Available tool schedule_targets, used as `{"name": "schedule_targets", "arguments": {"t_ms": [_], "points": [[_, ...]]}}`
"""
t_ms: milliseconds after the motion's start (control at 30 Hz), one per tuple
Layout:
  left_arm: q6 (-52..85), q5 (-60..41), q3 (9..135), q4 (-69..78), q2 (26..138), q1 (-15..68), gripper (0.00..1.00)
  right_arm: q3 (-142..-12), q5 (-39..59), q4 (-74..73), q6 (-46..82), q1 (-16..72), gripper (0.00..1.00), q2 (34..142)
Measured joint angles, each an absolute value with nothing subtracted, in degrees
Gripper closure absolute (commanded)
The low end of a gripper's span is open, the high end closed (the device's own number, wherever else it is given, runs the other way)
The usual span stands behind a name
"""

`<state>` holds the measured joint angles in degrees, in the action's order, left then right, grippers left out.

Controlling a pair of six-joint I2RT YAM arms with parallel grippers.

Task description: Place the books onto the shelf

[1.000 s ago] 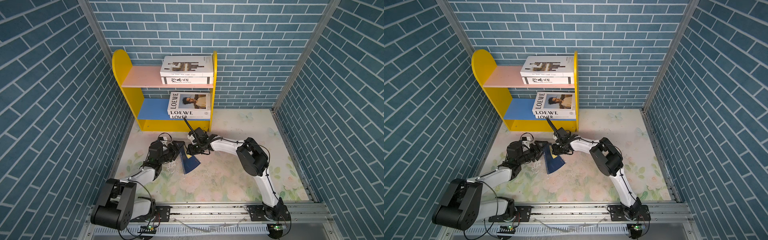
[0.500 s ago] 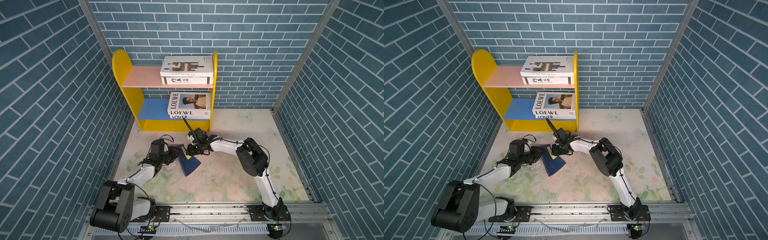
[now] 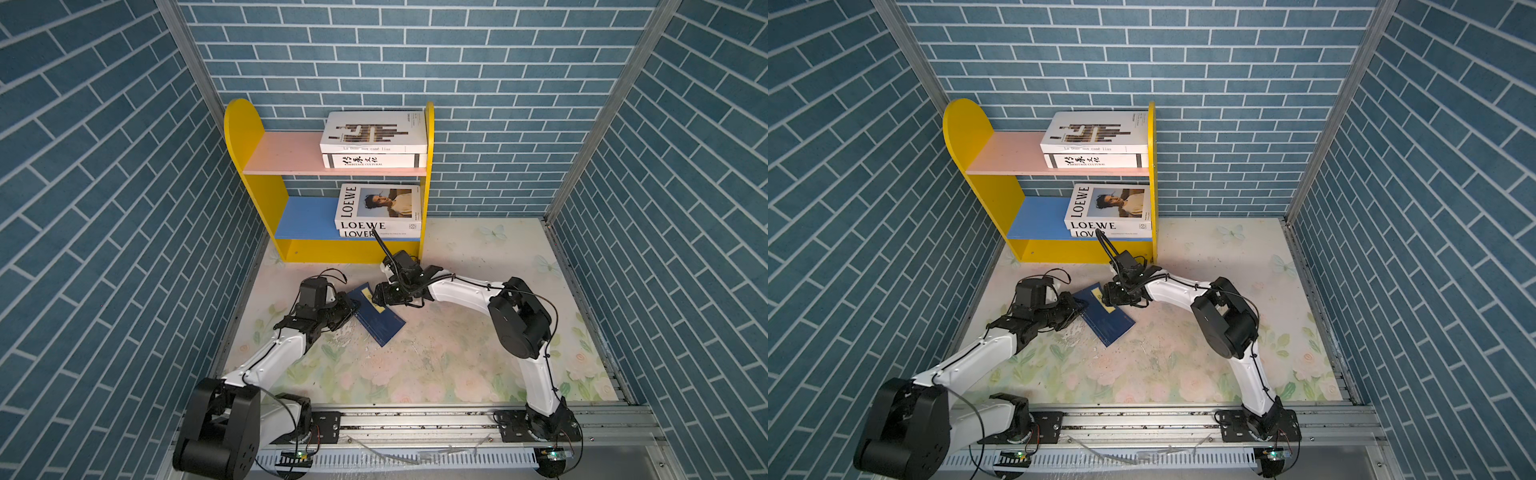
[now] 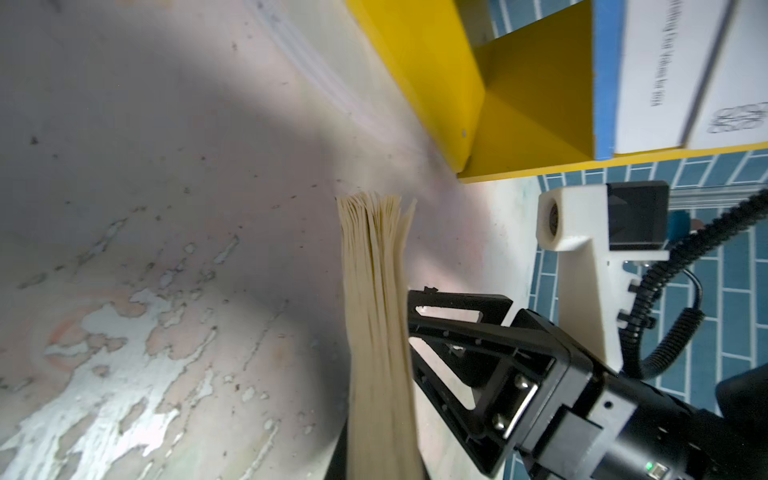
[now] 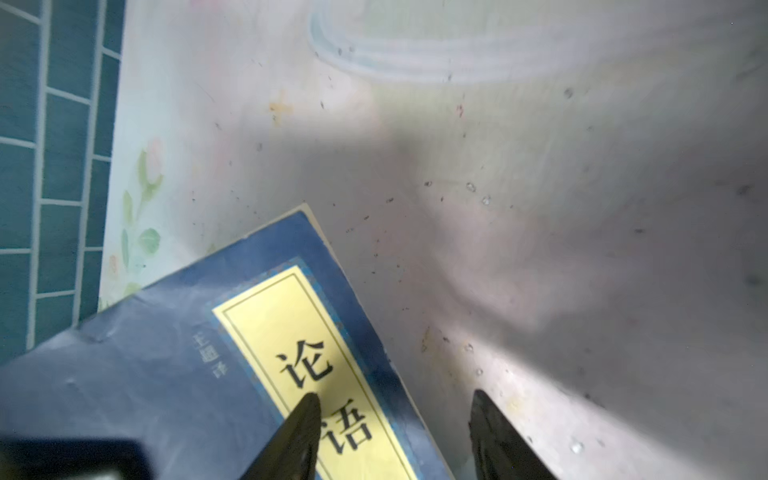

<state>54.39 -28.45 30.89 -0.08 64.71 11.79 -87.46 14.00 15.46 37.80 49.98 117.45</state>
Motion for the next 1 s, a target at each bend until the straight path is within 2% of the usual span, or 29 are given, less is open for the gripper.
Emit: {"name": "schedule_targets", "arguments": {"t_ms": [233, 400, 600, 1000], "points": [[60.1, -32.6, 34.1, -0.7, 55.4, 9.0, 0.94, -76.8, 8.3, 8.1, 45.8, 45.3, 0.01, 98.2], [66.0, -34.2, 36.8, -0.2, 54.8, 7.1, 0.94, -68.9, 2.1, 2.7, 50.7, 42.0, 0.01, 85.1], [69.3, -33.1, 45.1, 2.1, 56.6, 6.5, 0.95, -64.5, -2.7, -0.1, 55.4, 41.5, 0.02, 76.8], [72.6, -24.2, 52.7, 12.8, 67.6, 6.2, 0.95, -62.8, -0.9, -11.2, 63.2, 41.3, 0.06, 81.5]]}}
